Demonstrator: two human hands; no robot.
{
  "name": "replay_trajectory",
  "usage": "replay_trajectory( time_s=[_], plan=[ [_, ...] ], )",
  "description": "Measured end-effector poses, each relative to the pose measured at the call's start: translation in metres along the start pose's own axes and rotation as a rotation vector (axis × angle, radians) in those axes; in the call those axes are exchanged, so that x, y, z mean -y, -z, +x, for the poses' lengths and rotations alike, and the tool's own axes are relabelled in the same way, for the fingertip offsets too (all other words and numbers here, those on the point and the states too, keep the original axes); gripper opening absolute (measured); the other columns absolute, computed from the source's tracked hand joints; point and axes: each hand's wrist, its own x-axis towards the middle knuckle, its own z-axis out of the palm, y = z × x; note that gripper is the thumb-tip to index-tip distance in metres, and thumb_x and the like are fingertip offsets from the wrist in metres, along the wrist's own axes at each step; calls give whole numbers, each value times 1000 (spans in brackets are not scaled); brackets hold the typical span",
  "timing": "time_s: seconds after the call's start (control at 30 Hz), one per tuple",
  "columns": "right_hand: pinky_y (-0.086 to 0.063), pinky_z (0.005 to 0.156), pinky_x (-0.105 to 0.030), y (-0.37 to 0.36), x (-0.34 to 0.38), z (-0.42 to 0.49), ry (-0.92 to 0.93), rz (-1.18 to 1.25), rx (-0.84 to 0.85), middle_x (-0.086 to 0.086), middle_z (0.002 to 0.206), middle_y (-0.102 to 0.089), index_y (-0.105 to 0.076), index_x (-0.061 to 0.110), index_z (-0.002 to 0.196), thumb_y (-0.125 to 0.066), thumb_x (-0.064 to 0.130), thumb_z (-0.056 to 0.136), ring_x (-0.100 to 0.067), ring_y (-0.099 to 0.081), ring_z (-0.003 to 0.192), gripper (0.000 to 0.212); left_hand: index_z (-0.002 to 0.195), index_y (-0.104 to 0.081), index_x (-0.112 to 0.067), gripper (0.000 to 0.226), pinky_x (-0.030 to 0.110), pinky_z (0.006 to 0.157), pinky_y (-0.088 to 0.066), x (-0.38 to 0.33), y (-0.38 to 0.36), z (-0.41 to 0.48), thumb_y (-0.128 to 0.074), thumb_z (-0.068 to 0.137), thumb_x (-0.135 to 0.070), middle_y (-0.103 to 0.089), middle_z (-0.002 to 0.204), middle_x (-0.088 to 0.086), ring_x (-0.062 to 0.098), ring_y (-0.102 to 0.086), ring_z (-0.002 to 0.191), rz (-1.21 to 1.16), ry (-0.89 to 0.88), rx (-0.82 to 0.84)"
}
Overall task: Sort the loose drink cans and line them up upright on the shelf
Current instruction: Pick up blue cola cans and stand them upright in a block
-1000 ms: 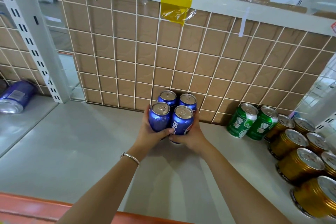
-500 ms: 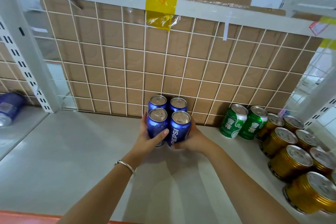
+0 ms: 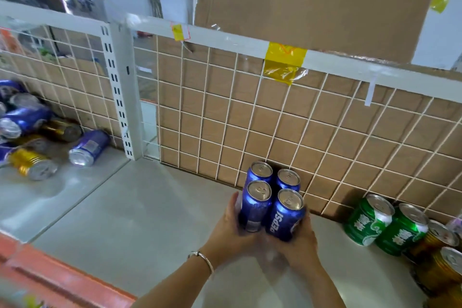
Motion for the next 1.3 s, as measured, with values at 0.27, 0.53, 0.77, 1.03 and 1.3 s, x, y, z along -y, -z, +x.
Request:
replay_trajectory(
  time_s=[0.27, 0.53, 0.77, 1.03, 1.3],
  plan=[
    [-44, 83, -26, -30, 32, -33, -157, 396, -486, -12, 124, -59, -52, -5, 126, -76, 5, 69, -13, -59, 106, 63, 148, -4, -31, 85, 25, 110, -29, 13, 54, -30, -62, 87, -39, -17, 156, -4, 12, -26, 138, 67, 180, -36],
    [-43, 73, -12, -204, 129, -84, 218, 200, 167, 3, 95, -60, -58, 34, 88, -65, 5, 78, 2, -54, 83, 32, 144, -27, -19, 66, 18, 103, -33, 24, 216, -59, -61, 88, -22, -35, 146, 3, 9, -41, 124, 330, 173, -356],
    [-39, 62, -5, -355, 211, -78, 2, 90, 572, -5, 121, -53, -51, 16, 124, -62, 15, 90, -11, -51, 86, 35, 113, -60, -7, 38, 33, 87, -46, 8, 415, -99, -68, 78, -20, -58, 104, 4, 21, -56, 100, 331, 55, -853],
    [-38, 83, -23, -443, 290, -16, -91, 79, 353, -12, 119, -54, -45, 3, 131, -59, 28, 92, -26, -53, 105, 48, 89, -53, -10, 30, 36, 69, -46, 12, 560, -90, -71, 66, -18, -60, 83, 9, 26, -57, 79, 166, 211, -964],
    [-47, 80, -33, -481, 285, -6, -187, 11, 355, -14, 110, -62, -51, 5, 125, -79, 36, 73, -28, -61, 93, 67, 132, -38, -6, 79, 36, 97, -40, 15, 577, -55, -78, 72, -38, -35, 128, 18, 33, -43, 115, 274, 349, -989]
  ],
)
